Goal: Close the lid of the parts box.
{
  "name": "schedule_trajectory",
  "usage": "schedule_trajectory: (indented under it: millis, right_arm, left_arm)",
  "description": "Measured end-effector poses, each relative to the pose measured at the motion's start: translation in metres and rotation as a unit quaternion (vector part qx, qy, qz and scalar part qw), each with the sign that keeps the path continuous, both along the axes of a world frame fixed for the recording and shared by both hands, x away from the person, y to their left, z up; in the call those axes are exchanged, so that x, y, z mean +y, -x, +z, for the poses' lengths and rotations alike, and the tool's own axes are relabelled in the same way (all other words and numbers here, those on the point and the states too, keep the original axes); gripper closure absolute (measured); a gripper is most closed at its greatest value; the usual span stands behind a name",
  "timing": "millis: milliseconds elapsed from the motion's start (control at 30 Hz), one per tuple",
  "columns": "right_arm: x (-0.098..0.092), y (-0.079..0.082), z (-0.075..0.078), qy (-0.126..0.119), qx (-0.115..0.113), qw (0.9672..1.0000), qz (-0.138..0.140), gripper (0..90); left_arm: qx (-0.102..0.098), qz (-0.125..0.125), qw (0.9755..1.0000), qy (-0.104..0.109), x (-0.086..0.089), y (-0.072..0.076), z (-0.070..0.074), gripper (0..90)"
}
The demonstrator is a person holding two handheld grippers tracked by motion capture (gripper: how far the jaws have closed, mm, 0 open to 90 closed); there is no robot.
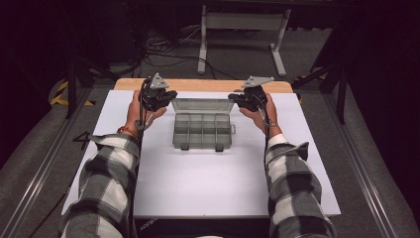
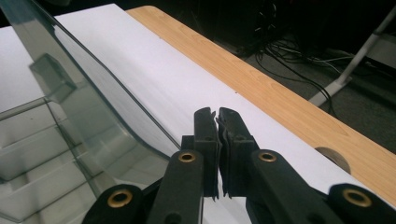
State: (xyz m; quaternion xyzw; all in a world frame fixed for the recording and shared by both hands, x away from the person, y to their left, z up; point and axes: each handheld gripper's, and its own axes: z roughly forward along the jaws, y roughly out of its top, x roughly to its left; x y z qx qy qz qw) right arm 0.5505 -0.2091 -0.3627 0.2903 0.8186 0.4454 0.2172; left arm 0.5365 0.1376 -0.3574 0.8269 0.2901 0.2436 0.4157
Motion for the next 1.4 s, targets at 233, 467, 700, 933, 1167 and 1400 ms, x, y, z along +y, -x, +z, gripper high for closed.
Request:
schedule_trajectory:
  millis: [233, 467, 700, 933, 1167, 1400]
  right_arm:
    - [-0.001, 0.005, 0.003, 0.004, 0.000, 1.0000, 0.007, 86.4]
    - [0.001, 0.011, 0.002, 0.006, 0.005, 0.9998, 0.020, 85.5]
    - [-0.001, 0.015, -0.002, 0.014, 0.012, 0.9995, 0.024, 85.2]
    - [-0.003, 0.019, -0.003, 0.014, 0.015, 0.9993, 0.032, 85.1]
    - [-0.008, 0.029, -0.005, 0.006, 0.019, 0.9989, 0.042, 85.1]
    - [-0.008, 0.037, -0.004, 0.008, 0.017, 0.9985, 0.052, 85.3]
  left_arm:
    - [-0.002, -0.010, 0.9999, -0.003, 0.002, 0.007, -0.001, 86.0]
    - [-0.001, -0.020, 0.9998, -0.001, 0.003, 0.013, -0.002, 85.7]
    - [-0.005, -0.032, 0.9995, -0.004, 0.003, 0.019, -0.003, 85.4]
    - [-0.004, -0.039, 0.9992, -0.008, 0.004, 0.023, -0.006, 85.2]
    - [-0.009, -0.049, 0.9987, -0.010, 0.003, 0.031, -0.006, 85.6]
    - [-0.012, -0.057, 0.9983, -0.009, 0.003, 0.039, -0.007, 85.5]
